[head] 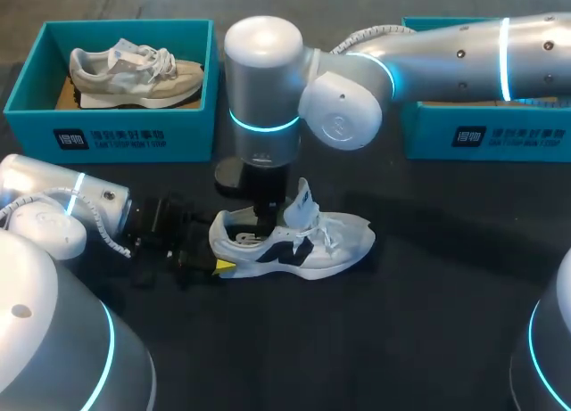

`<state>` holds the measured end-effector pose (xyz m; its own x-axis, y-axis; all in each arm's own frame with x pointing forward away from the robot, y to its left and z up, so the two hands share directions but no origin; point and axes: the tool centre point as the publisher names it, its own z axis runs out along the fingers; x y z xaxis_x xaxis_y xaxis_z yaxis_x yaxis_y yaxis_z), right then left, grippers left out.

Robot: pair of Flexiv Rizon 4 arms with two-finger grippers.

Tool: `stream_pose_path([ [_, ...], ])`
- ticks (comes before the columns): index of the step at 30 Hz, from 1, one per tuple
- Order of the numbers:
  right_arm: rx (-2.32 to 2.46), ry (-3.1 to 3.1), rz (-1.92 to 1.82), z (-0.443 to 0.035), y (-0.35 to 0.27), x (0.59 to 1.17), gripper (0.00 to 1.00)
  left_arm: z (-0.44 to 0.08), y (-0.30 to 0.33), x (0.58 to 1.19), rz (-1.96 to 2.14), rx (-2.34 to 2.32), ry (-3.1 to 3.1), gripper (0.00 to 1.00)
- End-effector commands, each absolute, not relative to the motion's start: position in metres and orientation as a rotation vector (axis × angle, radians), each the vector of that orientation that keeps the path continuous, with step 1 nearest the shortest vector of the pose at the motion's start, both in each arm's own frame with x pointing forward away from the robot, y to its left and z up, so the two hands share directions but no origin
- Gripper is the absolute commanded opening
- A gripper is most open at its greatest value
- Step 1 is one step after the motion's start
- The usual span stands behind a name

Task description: Take the shoe out of the shoebox, open the shoe tongue, remove and reinsert the insole, then place the shoe into the shoebox

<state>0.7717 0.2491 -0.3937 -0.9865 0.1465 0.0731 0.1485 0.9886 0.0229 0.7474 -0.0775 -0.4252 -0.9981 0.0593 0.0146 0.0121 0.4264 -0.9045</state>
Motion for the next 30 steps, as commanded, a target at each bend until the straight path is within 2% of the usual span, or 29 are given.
stream_pose_path([
  [1, -0.215, -3.031, -0.057, -0.410, 0.251, 0.776, 0.40, -0.428, -0.079, 0.747, 1.656, -0.069, -2.616, 0.00],
  [10, -0.207, -2.971, -0.070, -0.424, 0.251, 0.764, 0.42, -0.428, -0.079, 0.747, 1.656, -0.069, -2.616, 0.00],
  [17, -0.214, -2.901, -0.064, -0.434, 0.251, 0.760, 0.37, -0.428, -0.079, 0.747, 1.656, -0.069, -2.616, 0.00],
  [19, -0.228, -2.883, -0.062, -0.439, 0.250, 0.759, 0.29, -0.428, -0.079, 0.747, 1.656, -0.069, -2.616, 0.00],
  [20, -0.228, -2.883, -0.062, -0.439, 0.250, 0.759, 0.29, -0.428, -0.079, 0.747, 1.656, -0.069, -2.616, 0.00],
  [21, -0.237, -2.875, -0.058, -0.441, 0.250, 0.759, 0.20, -0.428, -0.079, 0.747, 1.656, -0.069, -2.616, 0.00],
  [24, -0.245, -2.868, -0.047, -0.443, 0.249, 0.758, 0.09, -0.428, -0.079, 0.747, 1.656, -0.069, -2.616, 0.00],
  [25, -0.248, -2.867, -0.044, -0.444, 0.249, 0.758, 0.00, -0.428, -0.079, 0.747, 1.656, -0.069, -2.616, 0.00],
  [30, -0.263, -2.863, -0.038, -0.444, 0.247, 0.757, 0.00, -0.428, -0.079, 0.747, 1.656, -0.069, -2.616, 0.00],
])
